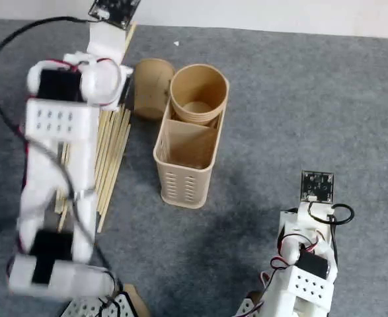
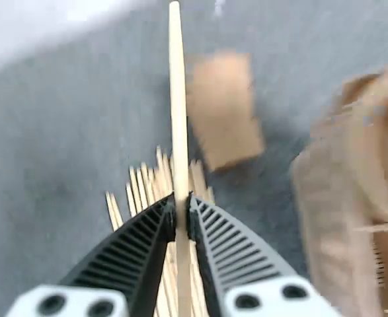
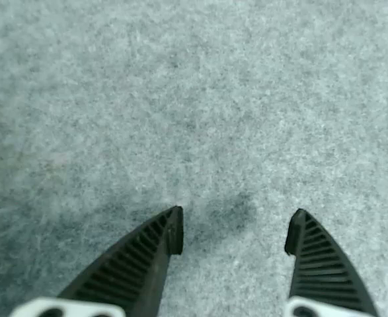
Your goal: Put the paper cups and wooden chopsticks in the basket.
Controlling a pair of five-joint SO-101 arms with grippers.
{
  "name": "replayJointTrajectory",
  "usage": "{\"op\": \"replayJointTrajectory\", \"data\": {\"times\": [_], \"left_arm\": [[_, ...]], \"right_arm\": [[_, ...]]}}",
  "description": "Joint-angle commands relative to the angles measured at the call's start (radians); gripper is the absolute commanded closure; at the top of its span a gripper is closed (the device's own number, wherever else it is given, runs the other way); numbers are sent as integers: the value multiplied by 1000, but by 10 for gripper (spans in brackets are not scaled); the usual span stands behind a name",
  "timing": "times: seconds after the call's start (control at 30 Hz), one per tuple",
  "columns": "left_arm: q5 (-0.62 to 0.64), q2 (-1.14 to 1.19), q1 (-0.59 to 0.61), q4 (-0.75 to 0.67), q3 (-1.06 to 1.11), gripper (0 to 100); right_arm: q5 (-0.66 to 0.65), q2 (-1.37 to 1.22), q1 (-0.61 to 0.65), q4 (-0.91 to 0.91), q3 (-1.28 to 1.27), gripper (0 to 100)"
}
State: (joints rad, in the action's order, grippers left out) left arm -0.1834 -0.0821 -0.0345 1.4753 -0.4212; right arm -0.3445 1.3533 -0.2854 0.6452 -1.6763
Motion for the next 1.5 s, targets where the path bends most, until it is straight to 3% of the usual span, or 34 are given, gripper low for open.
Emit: {"op": "replayJointTrajectory", "data": {"times": [0.0, 0.13, 0.3, 0.4, 0.63, 0.87, 1.03, 1.23, 1.33, 1.47], "left_arm": [[11, -294, -110, -26, 84, 978], [52, -456, -180, -279, 272, 976], [132, -437, -251, -654, 358, 979], [130, -398, -334, -770, 378, 979], [133, -349, -406, -790, 430, 976], [161, -383, -398, -818, 664, 974], [163, -521, -400, -832, 828, 885], [158, -688, -395, -827, 900, 871], [157, -748, -325, -809, 905, 872], [161, -779, -90, -692, 863, 873]], "right_arm": [[-8, 13, -8, -18, -30, 738], [-8, 15, -8, -18, -30, 738], [-8, 15, -8, -18, -30, 738], [-8, 15, -8, -18, -30, 738], [-8, 15, -8, -18, -30, 738], [-8, 15, -8, -18, -30, 738], [-8, 15, -8, -18, -30, 738], [-8, 15, 13, -18, -30, 738], [-8, 15, 13, -18, -30, 738], [-8, 15, 13, -18, -31, 738]]}}
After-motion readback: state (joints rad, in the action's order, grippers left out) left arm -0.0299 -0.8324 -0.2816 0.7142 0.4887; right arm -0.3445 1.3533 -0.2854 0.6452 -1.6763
